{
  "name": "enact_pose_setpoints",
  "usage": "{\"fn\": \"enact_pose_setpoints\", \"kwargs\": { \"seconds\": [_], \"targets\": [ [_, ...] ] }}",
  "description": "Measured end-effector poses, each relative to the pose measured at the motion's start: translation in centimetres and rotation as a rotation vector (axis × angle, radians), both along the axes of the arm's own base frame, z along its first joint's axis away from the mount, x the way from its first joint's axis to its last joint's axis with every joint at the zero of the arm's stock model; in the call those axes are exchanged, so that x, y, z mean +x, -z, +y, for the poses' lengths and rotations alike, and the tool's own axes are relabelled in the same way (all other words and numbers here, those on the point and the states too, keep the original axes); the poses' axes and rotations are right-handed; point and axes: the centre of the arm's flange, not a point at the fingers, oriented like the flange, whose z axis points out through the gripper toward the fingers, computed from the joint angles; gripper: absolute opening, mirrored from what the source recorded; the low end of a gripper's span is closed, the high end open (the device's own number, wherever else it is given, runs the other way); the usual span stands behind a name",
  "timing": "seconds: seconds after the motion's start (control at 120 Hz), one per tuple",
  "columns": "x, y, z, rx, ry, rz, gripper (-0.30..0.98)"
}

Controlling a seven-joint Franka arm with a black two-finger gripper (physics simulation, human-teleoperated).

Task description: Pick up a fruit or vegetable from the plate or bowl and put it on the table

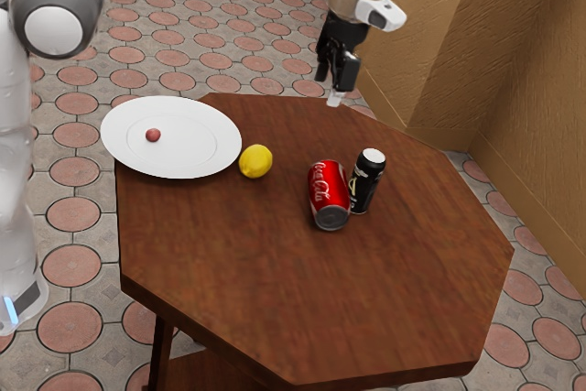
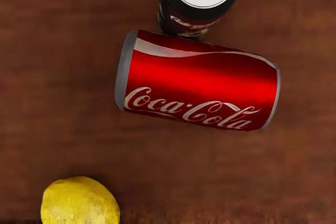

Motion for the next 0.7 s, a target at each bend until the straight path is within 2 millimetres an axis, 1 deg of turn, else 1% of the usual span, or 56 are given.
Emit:
{"fn": "enact_pose_setpoints", "kwargs": {
  "seconds": [0.067, 0.117, 0.167, 0.192, 0.217, 0.267, 0.283, 0.308, 0.367, 0.425, 0.492, 0.567, 0.625, 0.7],
  "targets": [
    [-0.6, 2.8, 0.2, 0.002, -0.012, 0.038, 0.69],
    [-1.0, 4.3, 0.5, 0.002, -0.022, 0.055, 0.69],
    [-2.2, 5.8, 0.9, 0.01, -0.026, 0.066, 0.69],
    [-3.0, 6.2, 1.5, 0.014, -0.033, 0.065, 0.68],
    [-3.9, 6.7, 2.9, 0.015, -0.057, 0.063, 0.68],
    [-6.2, 7.5, 7.6, 0.01, -0.147, 0.062, 0.68],
    [-6.8, 7.7, 8.8, 0.008, -0.171, 0.06, 0.68],
    [-7.6, 7.9, 9.9, 0.007, -0.194, 0.055, 0.69],
    [-9.3, 8.4, 11.4, 0.001, -0.227, 0.047, 0.69],
    [-11.4, 9.3, 12.5, -0.009, -0.253, 0.048, 0.69],
    [-13.5, 10.2, 13.1, -0.009, -0.269, 0.045, 0.69],
    [-15.1, 11.1, 13.7, -0.007, -0.286, 0.039, 0.69],
    [-16.5, 12.1, 14.1, 0.0, -0.298, 0.034, 0.69],
    [-17.4, 12.5, 14.5, 0.014, -0.305, 0.011, 0.69]
  ]
}}
